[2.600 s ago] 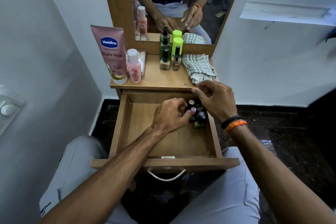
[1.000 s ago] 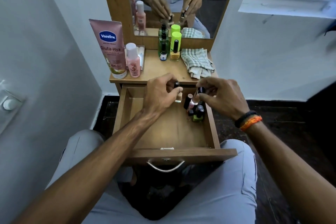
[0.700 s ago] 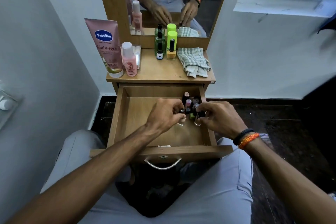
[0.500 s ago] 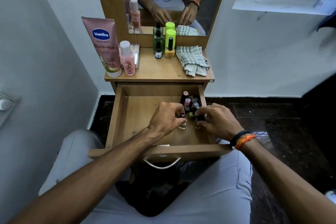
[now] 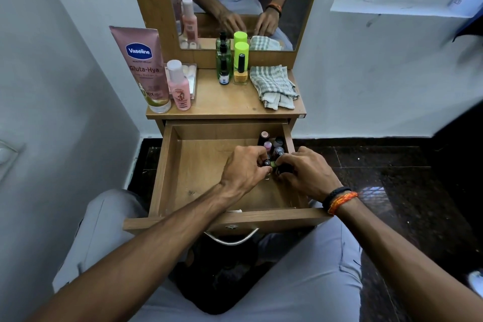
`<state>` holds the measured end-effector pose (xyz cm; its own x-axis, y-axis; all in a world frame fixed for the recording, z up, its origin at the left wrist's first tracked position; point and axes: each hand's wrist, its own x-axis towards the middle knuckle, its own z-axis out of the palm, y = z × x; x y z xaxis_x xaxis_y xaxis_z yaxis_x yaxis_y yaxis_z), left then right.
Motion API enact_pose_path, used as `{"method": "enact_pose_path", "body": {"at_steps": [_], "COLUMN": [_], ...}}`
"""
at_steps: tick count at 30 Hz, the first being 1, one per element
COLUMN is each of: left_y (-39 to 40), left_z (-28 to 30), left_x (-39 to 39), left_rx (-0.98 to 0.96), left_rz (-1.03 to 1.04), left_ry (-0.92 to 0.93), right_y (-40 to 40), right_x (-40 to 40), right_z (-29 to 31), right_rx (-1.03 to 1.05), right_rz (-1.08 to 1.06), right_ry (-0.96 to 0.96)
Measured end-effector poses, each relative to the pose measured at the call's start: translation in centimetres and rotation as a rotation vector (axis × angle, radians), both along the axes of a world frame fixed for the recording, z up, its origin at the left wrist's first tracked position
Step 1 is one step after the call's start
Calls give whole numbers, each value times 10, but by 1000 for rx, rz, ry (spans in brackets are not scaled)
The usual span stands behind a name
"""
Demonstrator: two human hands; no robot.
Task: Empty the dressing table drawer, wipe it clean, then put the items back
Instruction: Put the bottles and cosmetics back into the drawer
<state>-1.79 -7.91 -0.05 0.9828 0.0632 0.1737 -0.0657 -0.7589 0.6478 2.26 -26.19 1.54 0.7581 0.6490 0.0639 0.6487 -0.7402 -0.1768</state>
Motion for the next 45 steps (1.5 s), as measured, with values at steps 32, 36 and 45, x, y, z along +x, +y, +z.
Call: {"method": "enact_pose_path", "body": {"at_steps": [32,36,45], "left_y": [56,74,83], "left_z": [68,78,82], "left_x": [66,99,134], "left_rx": [-71,-108,-134], "left_rz": [336,473,567], "left_ry": [-318,-333,-272], "right_y": [82,113,155], "right_x": [73,107,139], "right_z": [58,74,85], "right_rx": [535,543,440], "right_rz": [-210,-220,-231], "right_ry": [-150,-177,-192]}}
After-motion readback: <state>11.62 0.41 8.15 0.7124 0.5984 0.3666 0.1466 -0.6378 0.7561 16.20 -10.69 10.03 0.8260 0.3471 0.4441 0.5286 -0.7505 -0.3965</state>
